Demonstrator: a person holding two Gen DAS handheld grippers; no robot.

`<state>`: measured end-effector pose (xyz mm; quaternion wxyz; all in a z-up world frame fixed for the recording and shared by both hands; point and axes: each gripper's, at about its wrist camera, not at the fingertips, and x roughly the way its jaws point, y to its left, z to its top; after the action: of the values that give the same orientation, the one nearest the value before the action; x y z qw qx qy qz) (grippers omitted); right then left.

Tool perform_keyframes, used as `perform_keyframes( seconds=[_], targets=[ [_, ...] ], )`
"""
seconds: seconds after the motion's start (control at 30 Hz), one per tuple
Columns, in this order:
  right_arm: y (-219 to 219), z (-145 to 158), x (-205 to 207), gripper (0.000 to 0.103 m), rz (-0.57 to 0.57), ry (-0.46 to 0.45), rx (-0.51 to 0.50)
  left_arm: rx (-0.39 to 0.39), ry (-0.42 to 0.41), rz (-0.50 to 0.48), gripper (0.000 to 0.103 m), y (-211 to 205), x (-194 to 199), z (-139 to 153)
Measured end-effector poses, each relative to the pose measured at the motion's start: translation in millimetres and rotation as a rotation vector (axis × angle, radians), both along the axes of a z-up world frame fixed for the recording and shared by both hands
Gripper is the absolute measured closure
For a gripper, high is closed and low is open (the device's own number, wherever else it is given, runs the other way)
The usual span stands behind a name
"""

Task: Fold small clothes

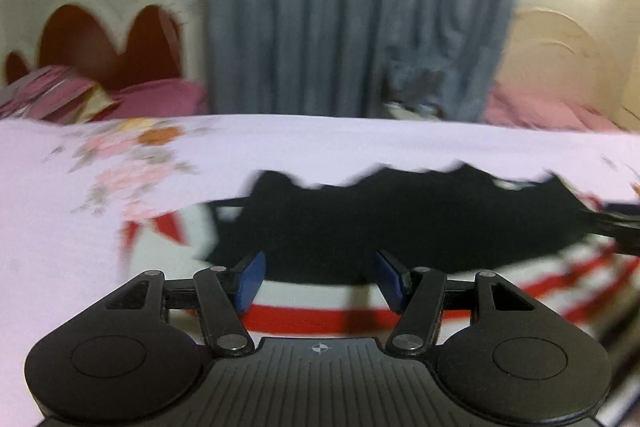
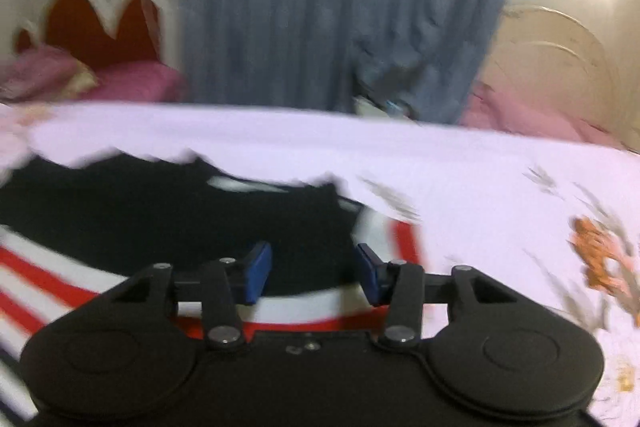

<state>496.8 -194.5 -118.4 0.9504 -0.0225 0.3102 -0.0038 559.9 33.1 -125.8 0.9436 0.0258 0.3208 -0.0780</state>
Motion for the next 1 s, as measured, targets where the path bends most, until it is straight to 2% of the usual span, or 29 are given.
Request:
perform_keyframes(
  seconds=[0.1,0.2,0.33,0.43,0.5,0.63,0.73,0.83,0.93,1.0],
  targets=[
    [35,-4,-3,0.061,0.115,0.02,0.024,0.027,0.026,-0.062,0.043,-26,-11,-6],
    [54,-15,-2,0.06,0.155,0.073,0.032,0.027,0.051,-0.062,0.043,-32,-19,-14],
    [47,-27,-6,0.059,0.129,0.103,-0.019,0.028,0.053,-0.009,0.043,-7,-32,-16],
    [21,-28,-17,0.056,-0.038,0.103,-0.052,0.018,0.064,0.066,0.044,22,-41,-18],
    [13,-24,-23,0.057,-0.063,0.112,-0.002,0.0,0.062,0.102,0.044,30,-48,-12],
    [42,-10,-48,0.061,0.041,0.038,0.015,-0.036,0.048,0.056,0.043,7,-72,-9],
    [71,-18,-59,0.063,0.129,0.064,-0.002,0.013,0.052,-0.003,0.043,-24,-87,-19],
    [81,-32,-67,0.062,0.107,0.121,-0.048,0.026,0.061,0.017,0.043,-30,-99,-24],
    [74,-24,-75,0.062,0.081,0.12,-0.017,0.04,0.038,0.009,0.043,-29,-110,-13],
    [79,-19,-80,0.062,0.11,0.102,0.02,0.046,0.038,-0.004,0.043,-32,-113,-12]
  ],
)
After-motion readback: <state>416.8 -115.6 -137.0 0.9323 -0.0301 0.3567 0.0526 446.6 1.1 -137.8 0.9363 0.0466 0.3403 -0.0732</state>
